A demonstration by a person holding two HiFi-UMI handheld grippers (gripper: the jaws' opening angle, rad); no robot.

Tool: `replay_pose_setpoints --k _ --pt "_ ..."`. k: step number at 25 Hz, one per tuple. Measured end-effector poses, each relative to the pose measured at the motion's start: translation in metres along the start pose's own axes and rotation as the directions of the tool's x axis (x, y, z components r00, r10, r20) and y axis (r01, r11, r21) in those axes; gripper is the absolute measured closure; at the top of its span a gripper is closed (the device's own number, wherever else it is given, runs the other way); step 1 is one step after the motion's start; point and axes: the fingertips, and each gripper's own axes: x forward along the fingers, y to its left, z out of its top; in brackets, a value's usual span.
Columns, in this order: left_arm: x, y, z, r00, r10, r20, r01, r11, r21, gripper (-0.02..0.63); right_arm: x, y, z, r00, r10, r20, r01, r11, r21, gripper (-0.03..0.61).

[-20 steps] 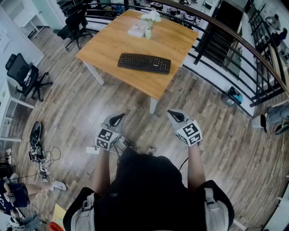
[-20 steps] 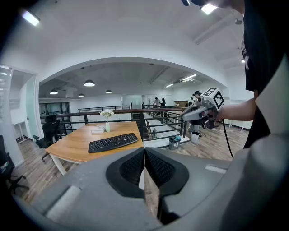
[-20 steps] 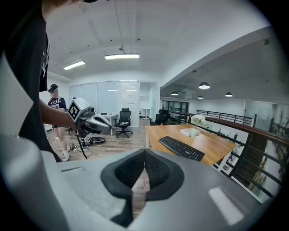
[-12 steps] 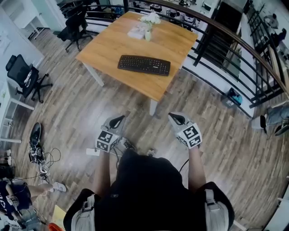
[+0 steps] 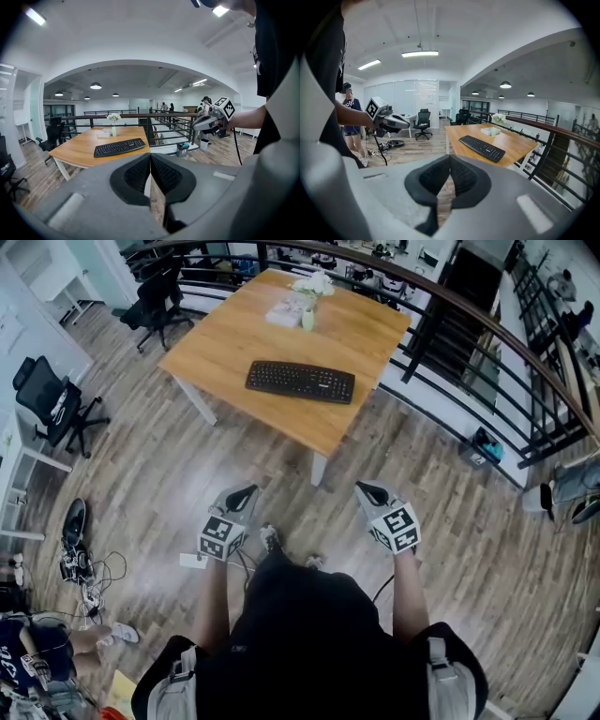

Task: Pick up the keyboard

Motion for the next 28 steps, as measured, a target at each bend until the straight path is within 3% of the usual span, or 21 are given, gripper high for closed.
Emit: replay_pose_setpoints --k 6,11,28 --pt "0.01 0.013 0.007 1.0 -0.02 0.011 0.019 1.0 0.019 0.603 0.014 0.002 -0.003 0.999 0.028 -0.033 -0.028 1.0 0.007 0.575" --pt "0.022 0.029 0.006 0.999 -0.052 0.011 0.052 0.999 0.011 0.602 0.027 0.003 0.001 0.998 0.01 -0.064 -0.014 0.998 -0.061 0.577" --pt "0.058 0.142 0.016 0.997 -0.07 0.021 0.07 0.997 -0.011 0.603 0.103 -0.016 0.013 0.979 -0.068 -0.193 0.054 0.996 -0.075 0.577"
